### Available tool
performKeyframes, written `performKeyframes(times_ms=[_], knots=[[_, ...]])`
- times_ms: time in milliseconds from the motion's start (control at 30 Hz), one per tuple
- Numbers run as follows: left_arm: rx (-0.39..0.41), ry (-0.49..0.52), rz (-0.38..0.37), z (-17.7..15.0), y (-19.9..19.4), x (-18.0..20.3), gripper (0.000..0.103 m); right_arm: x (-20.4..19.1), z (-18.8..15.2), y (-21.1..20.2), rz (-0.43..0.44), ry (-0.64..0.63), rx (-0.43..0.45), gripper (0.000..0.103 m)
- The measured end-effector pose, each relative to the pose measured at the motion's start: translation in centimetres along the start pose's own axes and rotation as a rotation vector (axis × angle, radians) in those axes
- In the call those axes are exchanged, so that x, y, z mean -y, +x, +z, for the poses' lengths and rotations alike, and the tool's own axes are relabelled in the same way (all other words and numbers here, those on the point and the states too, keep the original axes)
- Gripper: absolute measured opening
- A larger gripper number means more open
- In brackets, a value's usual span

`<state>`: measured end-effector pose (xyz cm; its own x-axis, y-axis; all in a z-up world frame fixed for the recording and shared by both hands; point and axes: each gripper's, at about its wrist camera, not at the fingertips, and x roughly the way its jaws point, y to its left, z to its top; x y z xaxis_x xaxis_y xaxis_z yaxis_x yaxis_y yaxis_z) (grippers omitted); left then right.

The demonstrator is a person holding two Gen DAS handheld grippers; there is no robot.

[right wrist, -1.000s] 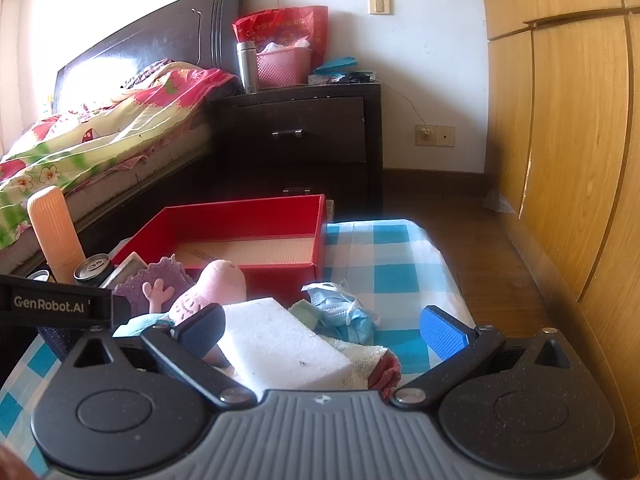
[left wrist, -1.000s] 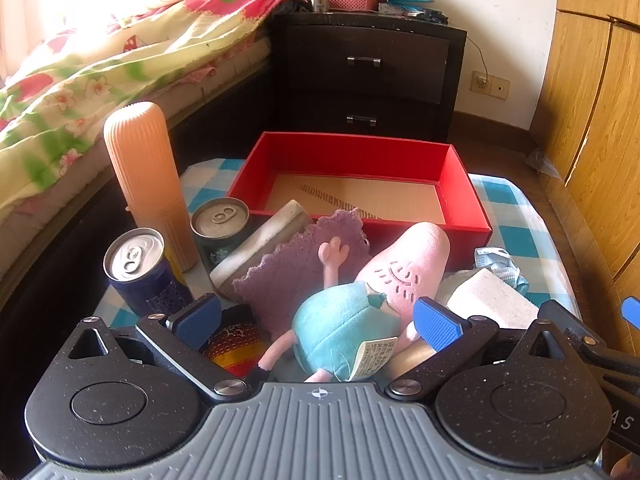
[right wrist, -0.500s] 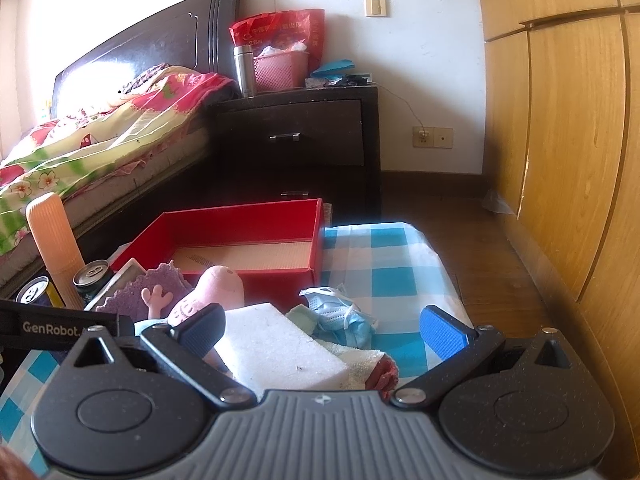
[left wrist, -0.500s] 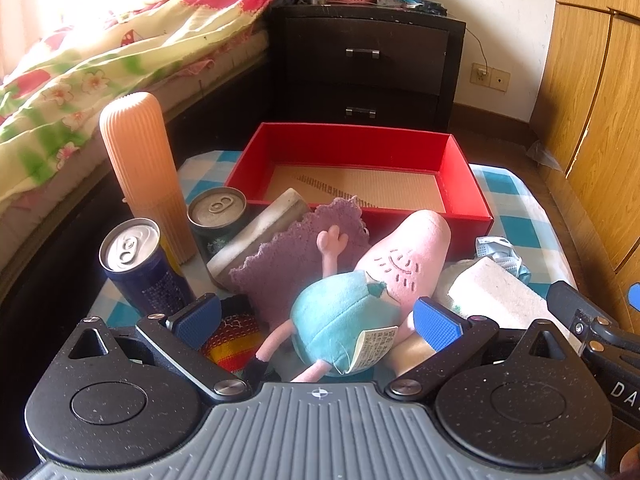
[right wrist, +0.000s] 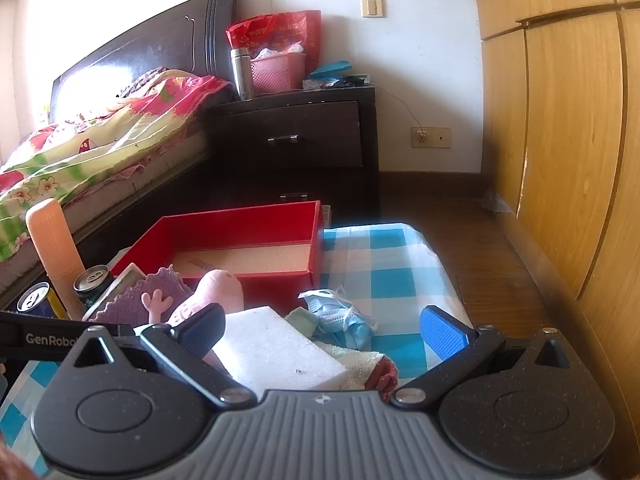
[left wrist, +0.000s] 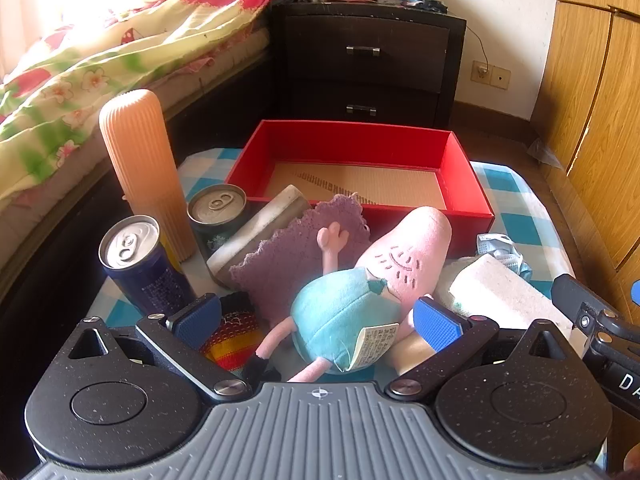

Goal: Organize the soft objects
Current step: 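Move both tools over the cluttered checked cloth toward the soft items, then grasp the white sponge with the right tool while the left tool grasps the mint towel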

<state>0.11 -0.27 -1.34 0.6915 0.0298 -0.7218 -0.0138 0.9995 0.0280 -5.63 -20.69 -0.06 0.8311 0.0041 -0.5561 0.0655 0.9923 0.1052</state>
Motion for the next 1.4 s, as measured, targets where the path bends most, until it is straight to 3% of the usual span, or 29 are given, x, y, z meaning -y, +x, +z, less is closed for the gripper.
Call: performKeyframes(times_ms=[1000, 1233, 1400], knots=[[-0.011, 0.034, -0.005, -0.4, 0.3, 0.7, 0.098, -0.7, 0.8, -0.6, 0.023, 0.018, 0.034, 0.085], [-0.054, 0.077, -0.018, -1.3, 1.1, 0.4, 0.098, -0.1, 0.5, 0.3, -0.004, -0.009, -0.007, 0.085], [-0.099, 0.115, -0.006, -2.7, 2.1, -0.2, 0.097, 0.2, -0.2, 1.7, -0.023, -0.062, -0.097, 0.085]])
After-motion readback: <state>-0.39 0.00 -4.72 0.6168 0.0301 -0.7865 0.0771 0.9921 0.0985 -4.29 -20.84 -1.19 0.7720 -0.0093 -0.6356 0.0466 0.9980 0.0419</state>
